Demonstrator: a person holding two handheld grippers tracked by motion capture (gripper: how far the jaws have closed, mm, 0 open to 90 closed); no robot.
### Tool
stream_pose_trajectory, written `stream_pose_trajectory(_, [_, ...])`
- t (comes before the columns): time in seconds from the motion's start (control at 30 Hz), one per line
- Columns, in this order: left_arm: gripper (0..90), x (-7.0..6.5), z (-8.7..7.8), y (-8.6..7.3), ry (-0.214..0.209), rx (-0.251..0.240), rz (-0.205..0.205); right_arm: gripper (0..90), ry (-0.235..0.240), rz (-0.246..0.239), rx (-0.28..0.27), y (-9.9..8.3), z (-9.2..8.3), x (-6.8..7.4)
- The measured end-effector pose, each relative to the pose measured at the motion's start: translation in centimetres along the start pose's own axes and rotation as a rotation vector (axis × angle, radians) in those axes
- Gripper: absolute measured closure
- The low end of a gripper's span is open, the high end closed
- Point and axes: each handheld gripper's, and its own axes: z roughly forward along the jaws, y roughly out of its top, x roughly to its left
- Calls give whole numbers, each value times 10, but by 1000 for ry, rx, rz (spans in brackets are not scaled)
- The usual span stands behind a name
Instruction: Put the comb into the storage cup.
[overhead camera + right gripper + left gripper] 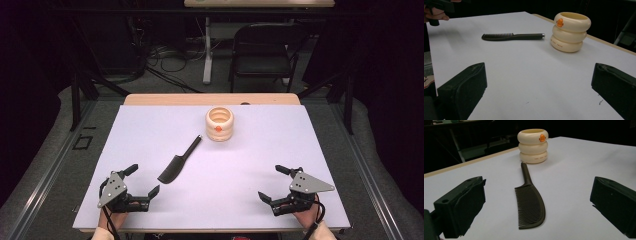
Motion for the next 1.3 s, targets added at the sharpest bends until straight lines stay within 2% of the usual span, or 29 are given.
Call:
stream_pose_trajectory(0.27, [0, -1, 2, 3, 11, 10, 7, 0, 5, 0, 7, 0, 1, -1])
stream_pose_trajectory(0.6, [1, -2, 7, 7, 24, 34, -11, 0, 8, 3, 16, -1, 3, 0])
stream_pose_trajectory(0.73, [1, -2, 12, 10, 19, 64, -28, 0, 13, 1, 15, -1, 5, 0])
stream_pose_trajectory(1.03, [1, 2, 25, 13, 7, 96, -31, 0, 17, 4, 27, 0, 7, 0])
stream_pose_trajectory(1.3, [2, 6, 38, 18, 18, 127, -52, 0, 7, 6, 26, -1, 7, -1])
